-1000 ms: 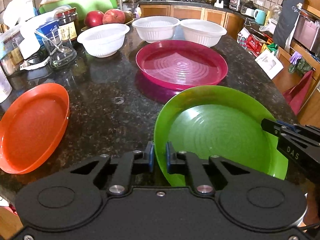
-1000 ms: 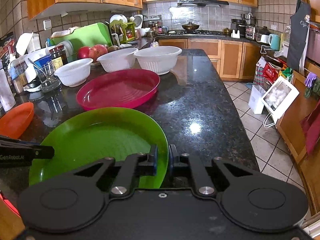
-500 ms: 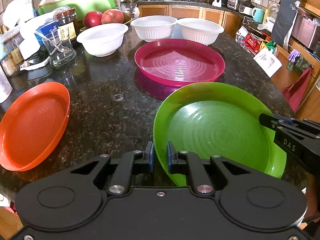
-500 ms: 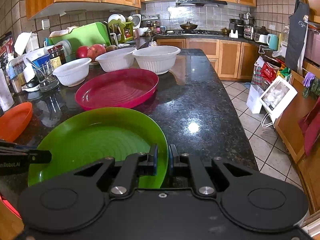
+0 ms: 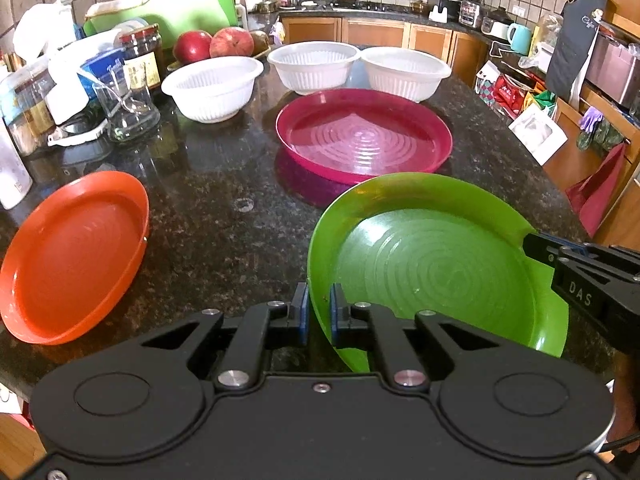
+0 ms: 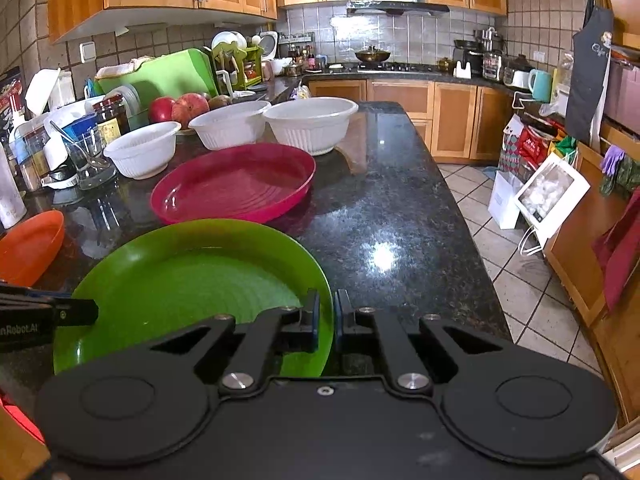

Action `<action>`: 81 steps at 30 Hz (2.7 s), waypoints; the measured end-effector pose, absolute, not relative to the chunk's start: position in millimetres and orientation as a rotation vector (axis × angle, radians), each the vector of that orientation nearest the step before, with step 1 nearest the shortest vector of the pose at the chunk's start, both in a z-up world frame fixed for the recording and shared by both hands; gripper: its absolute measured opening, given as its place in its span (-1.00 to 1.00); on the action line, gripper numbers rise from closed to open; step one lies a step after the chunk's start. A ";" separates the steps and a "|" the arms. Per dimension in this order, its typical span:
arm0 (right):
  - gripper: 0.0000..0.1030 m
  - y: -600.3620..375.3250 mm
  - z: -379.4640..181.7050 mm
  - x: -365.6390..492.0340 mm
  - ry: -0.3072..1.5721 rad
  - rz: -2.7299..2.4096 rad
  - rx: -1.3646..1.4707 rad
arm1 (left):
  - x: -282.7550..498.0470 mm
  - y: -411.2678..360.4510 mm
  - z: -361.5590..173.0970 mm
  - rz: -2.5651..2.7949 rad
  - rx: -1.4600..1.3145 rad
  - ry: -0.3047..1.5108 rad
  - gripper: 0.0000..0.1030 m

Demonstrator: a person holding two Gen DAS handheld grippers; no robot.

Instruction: Organize plates and bowls

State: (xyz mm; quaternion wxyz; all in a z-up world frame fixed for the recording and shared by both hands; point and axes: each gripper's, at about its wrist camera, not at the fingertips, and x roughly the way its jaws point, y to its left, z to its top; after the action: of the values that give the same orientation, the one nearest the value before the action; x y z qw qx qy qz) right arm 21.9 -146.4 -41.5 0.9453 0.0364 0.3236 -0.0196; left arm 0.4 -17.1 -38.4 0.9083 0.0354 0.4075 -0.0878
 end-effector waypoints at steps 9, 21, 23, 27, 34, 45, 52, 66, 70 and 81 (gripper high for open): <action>-0.85 -140.0 -39.3 18.8 0.650 -0.048 0.059 | 2.4 -9.8 -36.0 -0.182 0.077 0.831 -0.75; -0.81 -144.1 -43.8 14.9 0.701 -0.049 0.105 | 2.9 -8.3 -40.5 -0.196 0.079 0.842 -0.76; -0.82 -145.1 -42.4 13.6 0.693 -0.055 0.117 | 2.3 -8.8 -40.8 -0.193 0.081 0.837 -0.77; -0.83 -145.3 -37.0 11.3 0.668 -0.063 0.117 | 1.7 -6.0 -40.1 -0.211 0.053 0.841 -0.77; -0.82 -137.6 -29.4 12.9 0.646 -0.043 0.116 | -3.4 -1.2 -29.3 -0.184 0.050 0.794 -0.77; -0.82 -93.6 -14.6 25.2 0.615 0.046 0.102 | -6.4 37.5 -13.3 -0.101 0.024 0.756 -0.77; -0.82 -43.6 -3.1 36.6 0.600 0.112 0.090 | -7.1 81.8 -2.3 -0.034 0.023 0.729 -0.77; -0.82 57.4 0.0 56.7 0.621 0.169 0.059 | 4.9 173.9 2.8 0.030 0.027 0.720 -0.77; -0.82 76.4 -2.9 60.1 0.629 0.152 0.054 | 12.0 194.1 -0.3 0.015 0.037 0.727 -0.77; -0.59 102.6 -13.2 64.9 0.656 0.065 0.096 | 32.5 224.4 -13.9 -0.092 0.072 0.757 -0.37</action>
State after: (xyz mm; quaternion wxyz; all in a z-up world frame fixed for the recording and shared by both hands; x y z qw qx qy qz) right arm 64.9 102.6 -13.2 0.9450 0.0470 0.3222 0.0319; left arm 32.5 224.4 -13.9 0.9275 0.0353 0.3693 -0.0450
